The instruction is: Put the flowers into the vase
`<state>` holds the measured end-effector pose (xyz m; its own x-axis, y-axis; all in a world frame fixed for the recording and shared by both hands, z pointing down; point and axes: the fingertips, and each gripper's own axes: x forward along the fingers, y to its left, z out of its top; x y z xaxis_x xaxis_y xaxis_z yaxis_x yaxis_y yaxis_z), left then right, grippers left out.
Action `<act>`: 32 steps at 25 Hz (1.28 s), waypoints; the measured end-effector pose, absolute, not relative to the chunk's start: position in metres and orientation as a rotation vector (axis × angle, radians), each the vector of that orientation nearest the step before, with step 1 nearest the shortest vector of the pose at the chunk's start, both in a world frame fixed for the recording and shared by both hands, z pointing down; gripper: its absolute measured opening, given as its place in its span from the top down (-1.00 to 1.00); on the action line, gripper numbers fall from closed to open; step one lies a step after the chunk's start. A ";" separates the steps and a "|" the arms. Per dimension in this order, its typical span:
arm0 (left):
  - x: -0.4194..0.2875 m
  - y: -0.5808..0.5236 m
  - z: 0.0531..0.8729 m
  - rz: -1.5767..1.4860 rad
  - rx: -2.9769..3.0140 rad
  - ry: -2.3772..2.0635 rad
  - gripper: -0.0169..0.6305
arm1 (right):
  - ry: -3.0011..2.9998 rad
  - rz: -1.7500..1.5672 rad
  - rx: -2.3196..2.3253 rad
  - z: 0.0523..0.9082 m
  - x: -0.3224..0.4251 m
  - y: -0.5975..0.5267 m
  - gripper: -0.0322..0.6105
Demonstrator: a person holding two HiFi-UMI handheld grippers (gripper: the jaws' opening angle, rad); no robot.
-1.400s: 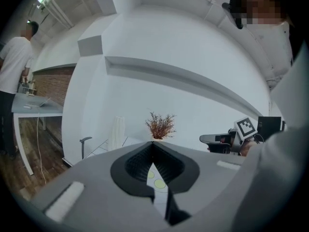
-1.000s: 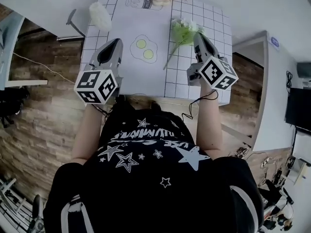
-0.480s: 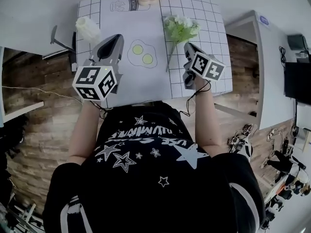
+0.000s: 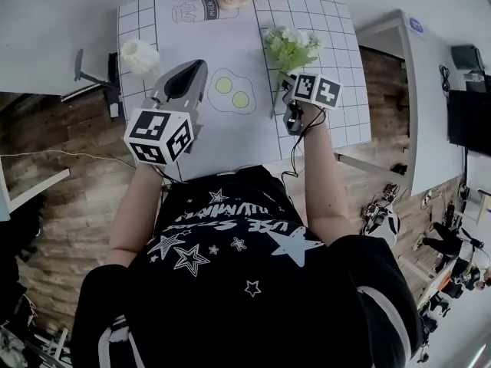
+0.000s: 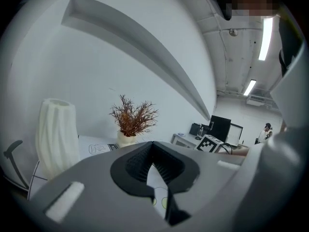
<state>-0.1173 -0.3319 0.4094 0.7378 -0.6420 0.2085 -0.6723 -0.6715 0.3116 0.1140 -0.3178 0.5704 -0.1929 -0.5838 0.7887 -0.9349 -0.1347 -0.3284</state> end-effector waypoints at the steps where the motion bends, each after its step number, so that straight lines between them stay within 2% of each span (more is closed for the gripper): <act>1: -0.118 -0.332 0.412 0.118 2.564 -0.999 0.92 | -1.738 1.265 1.694 0.575 0.114 -0.319 0.39; 10: -0.123 -0.337 0.427 0.092 2.514 -0.942 0.92 | -1.586 1.233 1.732 0.596 0.115 -0.330 0.37; 14: -0.125 -0.339 0.433 0.087 2.491 -0.930 0.92 | -1.529 1.162 1.742 0.598 0.122 -0.329 0.62; 18: -0.123 -0.335 0.433 0.086 2.492 -0.918 0.92 | -1.547 1.193 1.737 0.598 0.125 -0.328 0.69; 32: -0.127 -0.315 0.417 0.096 2.510 -1.042 0.92 | -1.744 1.298 1.694 0.588 0.113 -0.318 0.73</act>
<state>-0.1268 -0.3153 0.4170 0.7166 -0.6620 0.2198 -0.6910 -0.6311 0.3524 0.1125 -0.3179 0.5881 -0.1989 -0.5722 0.7956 -0.9265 -0.1549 -0.3430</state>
